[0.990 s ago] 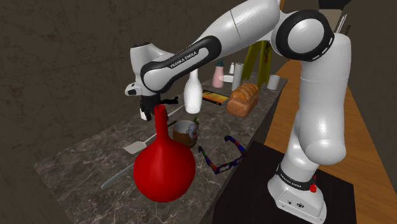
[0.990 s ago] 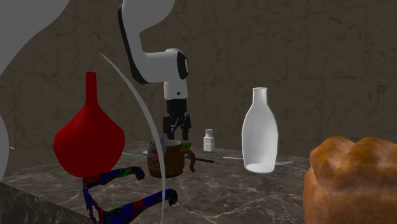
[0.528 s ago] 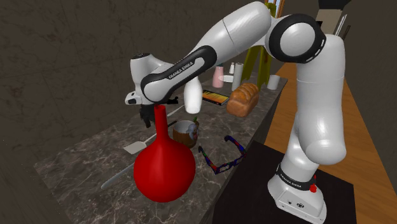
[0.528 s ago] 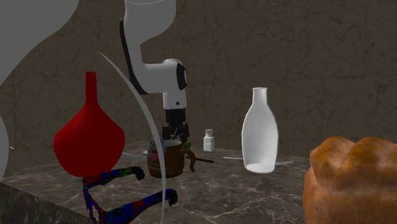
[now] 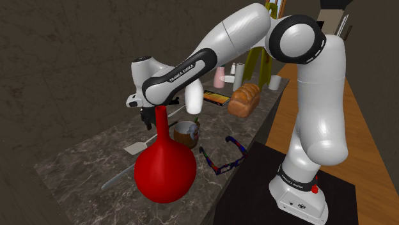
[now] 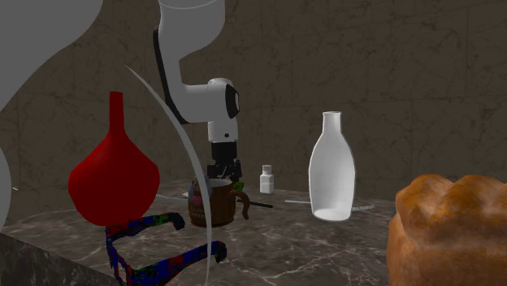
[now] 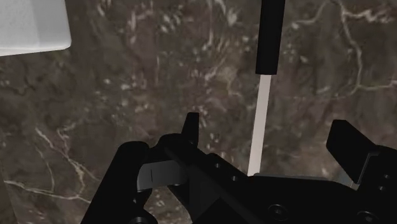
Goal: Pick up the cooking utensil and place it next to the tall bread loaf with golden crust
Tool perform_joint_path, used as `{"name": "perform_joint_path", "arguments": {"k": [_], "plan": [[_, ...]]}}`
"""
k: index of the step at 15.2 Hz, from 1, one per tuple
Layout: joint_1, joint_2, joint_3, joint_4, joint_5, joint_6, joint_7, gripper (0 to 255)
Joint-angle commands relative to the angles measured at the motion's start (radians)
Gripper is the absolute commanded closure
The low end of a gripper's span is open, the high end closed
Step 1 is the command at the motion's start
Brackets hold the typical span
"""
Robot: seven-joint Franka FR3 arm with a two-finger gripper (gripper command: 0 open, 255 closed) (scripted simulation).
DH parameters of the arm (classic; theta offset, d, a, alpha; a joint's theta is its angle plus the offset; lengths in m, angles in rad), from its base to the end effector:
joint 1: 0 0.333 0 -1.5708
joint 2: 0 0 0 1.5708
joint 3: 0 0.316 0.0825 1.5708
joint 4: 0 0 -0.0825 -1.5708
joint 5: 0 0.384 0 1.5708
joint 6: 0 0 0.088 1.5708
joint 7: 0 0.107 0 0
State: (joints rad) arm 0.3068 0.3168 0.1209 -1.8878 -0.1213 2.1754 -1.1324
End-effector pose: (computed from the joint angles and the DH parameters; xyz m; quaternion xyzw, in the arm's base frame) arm 0.5677 0.2495 0.3385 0.6873 0.7256 -0.0227 0.0243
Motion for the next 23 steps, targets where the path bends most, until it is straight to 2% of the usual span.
{"name": "perform_joint_path", "arguments": {"k": [1, 10, 23], "plan": [[0.000, 0.000, 0.000, 0.000, 0.000, 0.000, 0.000, 255], [0.000, 0.000, 0.000, 0.000, 0.000, 0.000, 0.000, 255], [-0.002, -0.073, 0.006, 0.081, 0.018, -0.152, -0.019, 255]]}}
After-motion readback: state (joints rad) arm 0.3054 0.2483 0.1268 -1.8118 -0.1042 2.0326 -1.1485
